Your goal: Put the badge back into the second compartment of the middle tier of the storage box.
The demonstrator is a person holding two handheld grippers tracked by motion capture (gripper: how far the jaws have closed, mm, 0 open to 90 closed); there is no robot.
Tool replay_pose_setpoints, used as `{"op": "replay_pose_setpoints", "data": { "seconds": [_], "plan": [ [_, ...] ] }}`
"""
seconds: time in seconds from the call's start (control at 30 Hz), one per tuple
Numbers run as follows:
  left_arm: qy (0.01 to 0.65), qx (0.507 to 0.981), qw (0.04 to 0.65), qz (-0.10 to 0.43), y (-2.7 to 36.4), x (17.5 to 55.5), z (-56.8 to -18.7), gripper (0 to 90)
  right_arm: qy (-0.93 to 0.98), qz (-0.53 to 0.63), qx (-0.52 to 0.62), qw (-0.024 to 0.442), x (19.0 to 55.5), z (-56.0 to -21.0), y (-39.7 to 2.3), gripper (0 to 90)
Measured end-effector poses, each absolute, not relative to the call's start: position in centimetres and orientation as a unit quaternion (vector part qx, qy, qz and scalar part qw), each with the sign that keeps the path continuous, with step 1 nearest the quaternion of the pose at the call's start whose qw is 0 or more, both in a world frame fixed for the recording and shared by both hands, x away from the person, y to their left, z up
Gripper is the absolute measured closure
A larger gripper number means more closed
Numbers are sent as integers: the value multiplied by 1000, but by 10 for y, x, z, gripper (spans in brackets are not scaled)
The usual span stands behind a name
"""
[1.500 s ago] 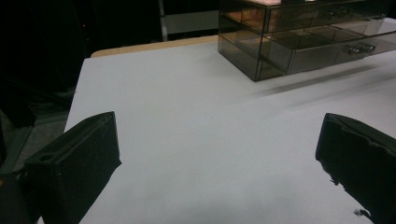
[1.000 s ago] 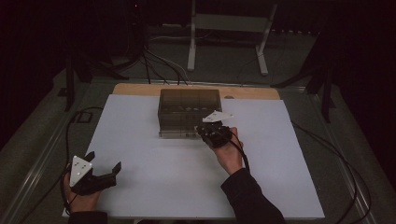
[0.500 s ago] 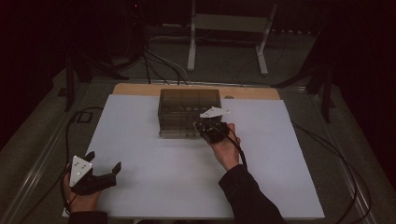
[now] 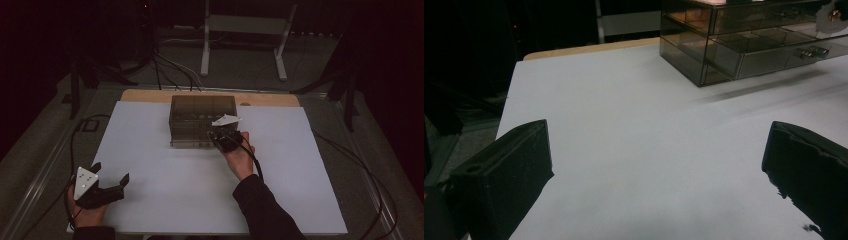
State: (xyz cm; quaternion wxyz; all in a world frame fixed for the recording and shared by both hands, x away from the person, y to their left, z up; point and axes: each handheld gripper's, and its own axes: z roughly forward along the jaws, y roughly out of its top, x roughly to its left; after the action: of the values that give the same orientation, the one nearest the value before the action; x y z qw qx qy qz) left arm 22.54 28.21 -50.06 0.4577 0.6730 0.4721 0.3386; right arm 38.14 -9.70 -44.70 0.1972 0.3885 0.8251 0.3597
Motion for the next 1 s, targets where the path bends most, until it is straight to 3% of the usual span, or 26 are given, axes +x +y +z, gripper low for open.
{"op": "replay_pose_setpoints", "data": {
  "seconds": [0.5,1.0],
  "plan": [
    [472,674,457,338,282,226,-501,5,828,359,389,183,380,-450,-91,880],
    [474,672,458,338,283,226,-501,5,828,342,387,219,389,-457,-88,879]
  ]
}}
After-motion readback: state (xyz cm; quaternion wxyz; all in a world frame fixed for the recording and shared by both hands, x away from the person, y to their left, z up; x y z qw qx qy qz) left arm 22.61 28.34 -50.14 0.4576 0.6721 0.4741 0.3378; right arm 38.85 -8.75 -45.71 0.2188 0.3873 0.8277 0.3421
